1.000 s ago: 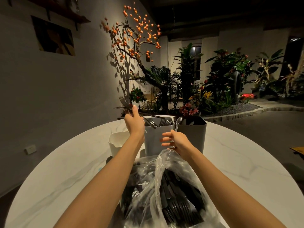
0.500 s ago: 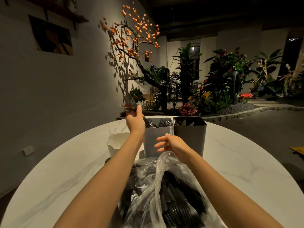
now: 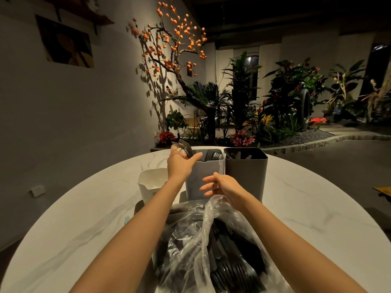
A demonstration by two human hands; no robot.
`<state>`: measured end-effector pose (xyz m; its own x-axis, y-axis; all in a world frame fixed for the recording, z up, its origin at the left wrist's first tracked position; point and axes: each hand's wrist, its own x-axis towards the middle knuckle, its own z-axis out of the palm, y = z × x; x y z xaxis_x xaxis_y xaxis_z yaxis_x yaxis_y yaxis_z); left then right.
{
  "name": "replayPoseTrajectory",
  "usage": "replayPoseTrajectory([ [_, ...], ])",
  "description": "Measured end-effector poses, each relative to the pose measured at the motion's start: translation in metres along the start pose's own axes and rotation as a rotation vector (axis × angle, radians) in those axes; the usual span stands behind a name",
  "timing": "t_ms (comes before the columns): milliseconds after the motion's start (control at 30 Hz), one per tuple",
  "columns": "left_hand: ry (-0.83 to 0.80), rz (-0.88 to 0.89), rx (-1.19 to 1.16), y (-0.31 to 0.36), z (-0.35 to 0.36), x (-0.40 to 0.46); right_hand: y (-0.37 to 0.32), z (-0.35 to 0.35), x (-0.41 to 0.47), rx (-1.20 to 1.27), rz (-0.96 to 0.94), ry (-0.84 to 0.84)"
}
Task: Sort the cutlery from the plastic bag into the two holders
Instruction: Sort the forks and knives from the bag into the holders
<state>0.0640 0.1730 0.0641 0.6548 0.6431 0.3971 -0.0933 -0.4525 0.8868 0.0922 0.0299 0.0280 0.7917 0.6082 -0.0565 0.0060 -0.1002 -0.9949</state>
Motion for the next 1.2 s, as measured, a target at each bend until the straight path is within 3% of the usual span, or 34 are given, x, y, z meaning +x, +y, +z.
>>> replayPoseTrajectory([
  [267,0.207,0.222,-0.199,0.012,-0.002,-0.009,0.001,0.002,0.003,-0.006,-0.024,-0.004],
  [500,0.043,0.155,-0.028,0.016,0.004,-0.001,0.002,0.003,0.008,0.011,-0.016,-0.024],
  [867,0.115,0.145,-0.101,0.026,-0.003,0.008,-0.001,0.004,0.008,0.020,-0.022,-0.030],
  [967,0.091,0.137,0.003,0.017,-0.001,0.013,0.000,0.005,0.010,0.017,-0.015,-0.030],
  [1100,-0.033,0.102,0.329,-0.001,0.001,0.009,0.002,0.004,0.010,-0.002,-0.016,-0.033],
  [1200,-0.021,0.132,0.429,-0.005,0.001,0.000,0.003,0.003,0.009,-0.014,-0.032,-0.025],
])
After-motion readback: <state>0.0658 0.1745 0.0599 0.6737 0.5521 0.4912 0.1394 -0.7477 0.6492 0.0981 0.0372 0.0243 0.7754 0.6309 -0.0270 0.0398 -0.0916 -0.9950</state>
